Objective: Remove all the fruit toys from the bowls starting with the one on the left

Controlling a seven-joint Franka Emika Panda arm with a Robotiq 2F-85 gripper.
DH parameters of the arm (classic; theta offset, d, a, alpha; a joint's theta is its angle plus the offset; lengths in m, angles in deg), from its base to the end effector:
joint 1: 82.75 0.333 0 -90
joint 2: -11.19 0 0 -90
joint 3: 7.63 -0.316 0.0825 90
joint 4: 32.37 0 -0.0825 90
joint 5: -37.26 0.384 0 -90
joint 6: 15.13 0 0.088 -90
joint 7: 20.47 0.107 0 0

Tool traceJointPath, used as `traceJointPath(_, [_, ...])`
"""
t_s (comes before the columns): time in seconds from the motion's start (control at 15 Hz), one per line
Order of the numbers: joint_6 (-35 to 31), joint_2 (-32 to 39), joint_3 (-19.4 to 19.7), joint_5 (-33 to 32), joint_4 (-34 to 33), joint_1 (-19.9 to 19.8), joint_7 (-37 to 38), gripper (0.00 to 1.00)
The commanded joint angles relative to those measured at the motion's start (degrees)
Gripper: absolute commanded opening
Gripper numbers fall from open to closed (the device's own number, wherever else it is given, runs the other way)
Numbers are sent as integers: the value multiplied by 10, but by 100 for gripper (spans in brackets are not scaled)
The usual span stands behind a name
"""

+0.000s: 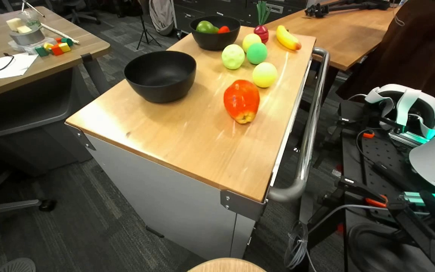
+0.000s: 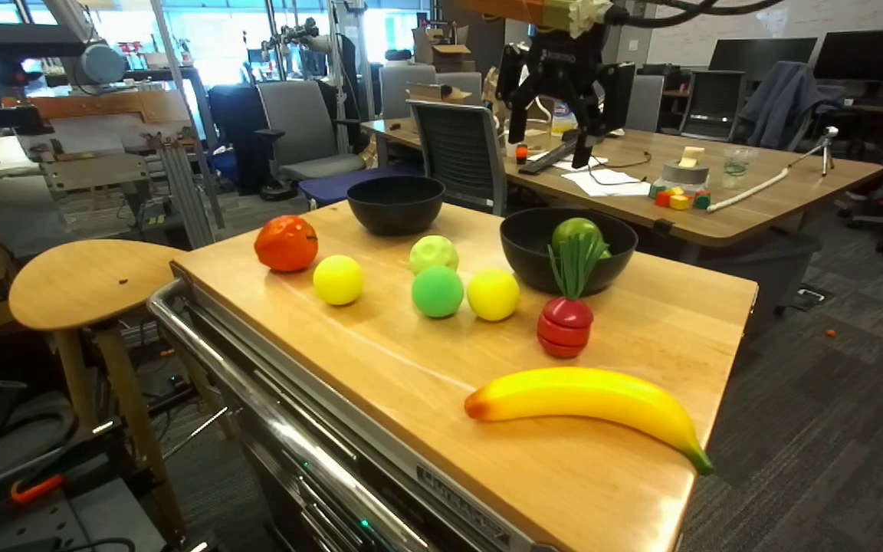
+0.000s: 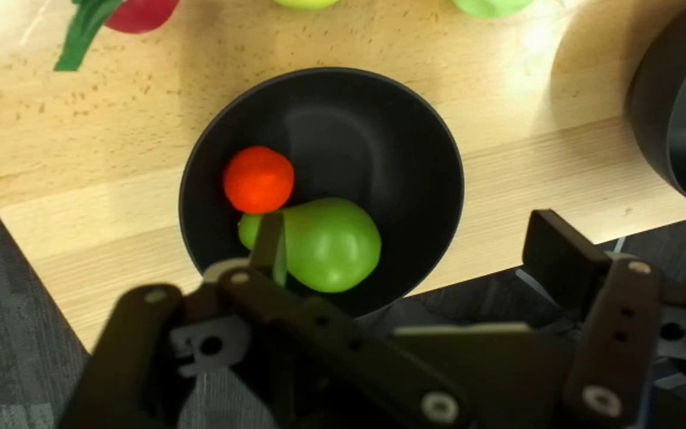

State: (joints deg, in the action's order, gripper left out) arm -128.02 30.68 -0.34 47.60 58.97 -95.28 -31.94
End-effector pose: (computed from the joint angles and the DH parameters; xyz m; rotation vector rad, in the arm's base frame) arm 0.6310 -0.2051 0.4422 -3.0137 0.3096 -0.1087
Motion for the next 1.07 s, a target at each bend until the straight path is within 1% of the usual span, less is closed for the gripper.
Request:
traceJointPath(0.0, [-61, -12, -19, 37, 25, -15, -65, 100])
traceJointPath(0.13, [-117, 5, -27, 41, 24, -15, -102, 100])
traceJointPath(0.33, [-215, 46, -48, 72, 18, -29, -181, 100])
traceJointPath(0.47, [-250, 80, -62, 87, 4, -38, -191, 100])
traceJointPath(0.6, [-272, 104, -73, 88, 2, -47, -190, 100])
traceJointPath(0.87, [-286, 132, -94, 81, 6, -63, -185, 100])
traceJointPath(1.0, [-294, 141, -97, 76, 7, -68, -185, 100])
